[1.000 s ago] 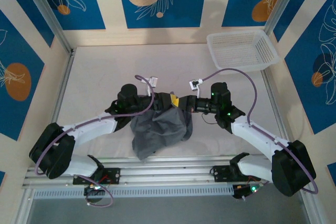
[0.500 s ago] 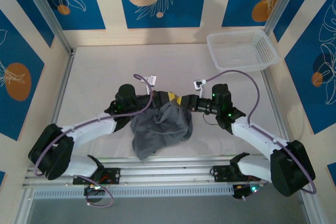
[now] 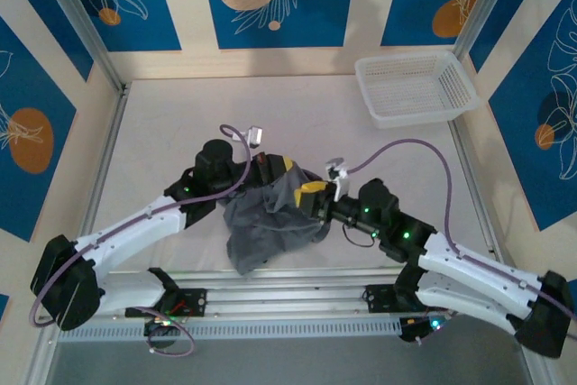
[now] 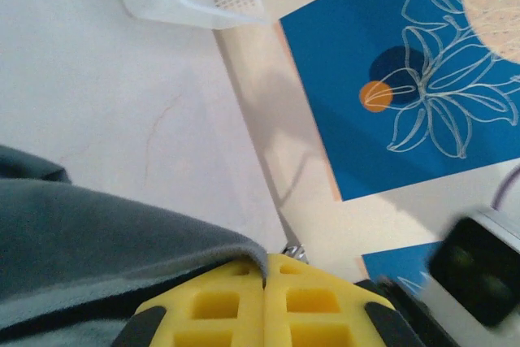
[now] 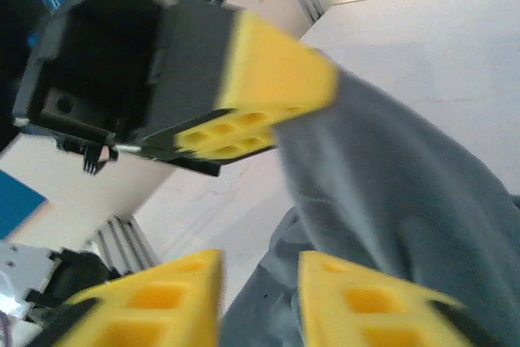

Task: Fold the inside-out t-shirt
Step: Turn the T-shirt inside out at the center of the table.

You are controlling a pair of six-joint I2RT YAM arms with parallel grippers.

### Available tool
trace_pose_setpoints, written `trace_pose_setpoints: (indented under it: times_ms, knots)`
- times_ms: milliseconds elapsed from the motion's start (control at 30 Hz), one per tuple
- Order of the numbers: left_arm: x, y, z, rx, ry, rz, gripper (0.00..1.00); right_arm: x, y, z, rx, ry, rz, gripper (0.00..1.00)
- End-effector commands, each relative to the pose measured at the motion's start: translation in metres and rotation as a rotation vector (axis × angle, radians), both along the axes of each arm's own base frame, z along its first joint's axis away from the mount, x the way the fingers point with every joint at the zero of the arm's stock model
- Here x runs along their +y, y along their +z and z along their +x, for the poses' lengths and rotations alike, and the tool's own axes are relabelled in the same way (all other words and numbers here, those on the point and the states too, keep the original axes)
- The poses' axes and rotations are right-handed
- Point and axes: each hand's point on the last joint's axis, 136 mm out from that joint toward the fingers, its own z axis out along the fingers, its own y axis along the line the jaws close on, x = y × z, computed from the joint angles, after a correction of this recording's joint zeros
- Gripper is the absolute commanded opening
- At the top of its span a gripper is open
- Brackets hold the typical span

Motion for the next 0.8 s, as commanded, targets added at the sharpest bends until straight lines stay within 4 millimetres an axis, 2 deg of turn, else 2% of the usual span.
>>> trace_pose_setpoints:
  times_ms: [0,67,133,167,233,300,333,400,467,500,600,700,767]
  knots:
    - [0.005,0.01,0.003,-0.03,0.037,0.056,0.0,-0.016,-0.014,0.03,-0.146,-0.209,-0.222,0.54]
    - [0.008,0.016,0.001,-0.039,0.044,0.059,0.0,-0.013,-0.021,0.037,-0.12,-0.2,-0.237,0.58]
    - [0.013,0.02,0.0,-0.052,0.055,0.072,0.0,0.002,-0.027,0.039,-0.076,-0.123,-0.222,0.54]
    - [0.016,0.021,-0.001,-0.059,0.062,0.083,0.0,0.01,-0.028,0.039,-0.066,-0.083,-0.213,0.48]
    - [0.025,0.023,-0.001,-0.08,0.088,0.123,0.0,0.022,-0.031,0.039,-0.06,-0.028,-0.208,0.26]
    - [0.047,0.021,0.002,-0.12,0.156,0.251,0.0,0.024,-0.036,0.042,-0.036,-0.015,-0.205,0.1]
    - [0.066,0.021,0.004,-0.153,0.213,0.36,0.0,0.023,-0.039,0.044,-0.012,-0.012,-0.203,0.05]
    - [0.117,0.017,0.008,-0.193,0.356,0.605,0.0,0.02,-0.046,0.044,0.042,0.006,-0.186,0.02]
    - [0.172,0.015,0.009,-0.229,0.519,0.834,0.0,0.022,-0.051,0.035,0.086,0.07,-0.158,0.02]
    - [0.191,0.013,0.006,-0.241,0.559,0.92,0.0,0.023,-0.051,0.031,0.091,0.096,-0.15,0.03]
    - [0.229,0.003,-0.009,-0.24,0.619,1.062,0.0,0.021,-0.051,0.025,0.105,0.115,-0.138,0.1]
    - [0.266,-0.007,-0.025,-0.207,0.713,1.152,0.0,0.013,-0.047,0.026,0.118,0.097,-0.116,0.36]
    - [0.298,-0.007,-0.038,-0.178,0.846,1.202,0.0,-0.002,-0.05,0.037,0.17,0.01,-0.097,0.45]
